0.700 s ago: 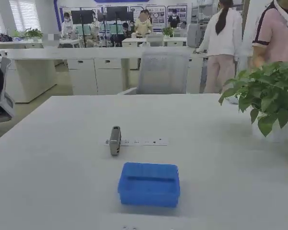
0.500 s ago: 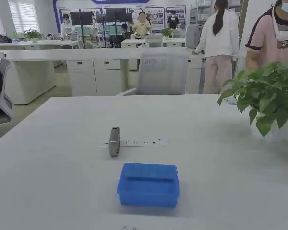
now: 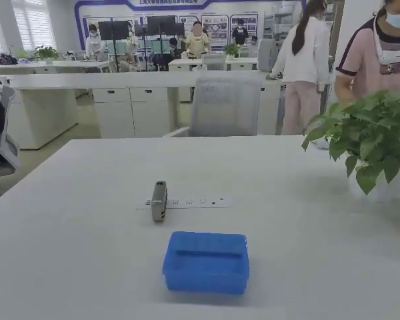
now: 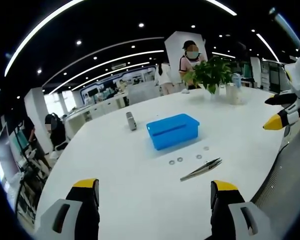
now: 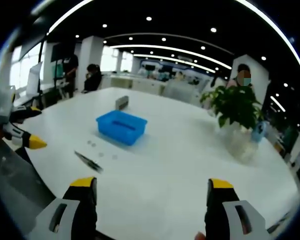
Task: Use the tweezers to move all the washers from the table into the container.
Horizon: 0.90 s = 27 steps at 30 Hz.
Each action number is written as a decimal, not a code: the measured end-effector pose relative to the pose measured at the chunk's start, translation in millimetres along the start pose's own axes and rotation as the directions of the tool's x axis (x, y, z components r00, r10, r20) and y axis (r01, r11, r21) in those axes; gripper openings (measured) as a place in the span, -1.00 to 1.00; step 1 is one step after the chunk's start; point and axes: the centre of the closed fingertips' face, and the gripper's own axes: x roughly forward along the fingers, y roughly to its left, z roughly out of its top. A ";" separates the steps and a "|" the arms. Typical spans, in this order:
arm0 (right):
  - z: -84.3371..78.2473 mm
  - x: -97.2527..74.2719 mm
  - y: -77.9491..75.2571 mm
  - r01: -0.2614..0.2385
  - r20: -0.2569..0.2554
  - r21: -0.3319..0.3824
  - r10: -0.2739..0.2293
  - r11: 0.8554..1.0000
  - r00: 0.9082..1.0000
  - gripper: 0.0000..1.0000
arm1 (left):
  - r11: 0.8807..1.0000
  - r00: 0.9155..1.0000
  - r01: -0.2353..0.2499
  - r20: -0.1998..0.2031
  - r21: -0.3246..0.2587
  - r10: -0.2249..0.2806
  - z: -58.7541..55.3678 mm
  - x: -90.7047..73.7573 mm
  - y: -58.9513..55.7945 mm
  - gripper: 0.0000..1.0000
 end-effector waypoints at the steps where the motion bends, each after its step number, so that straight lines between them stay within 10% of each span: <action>1: -0.1 0.1 -0.4 0.000 0.000 0.001 0.000 1.000 1.000 0.79 | 1.000 1.000 0.000 0.000 0.000 0.000 0.0 0.0 -0.1 0.89; 27: 14.7 -6.1 0.0 -0.063 0.025 0.072 0.062 0.995 0.998 0.74 | 0.996 0.996 0.084 -0.034 -0.020 -0.084 10.8 4.2 -7.3 0.73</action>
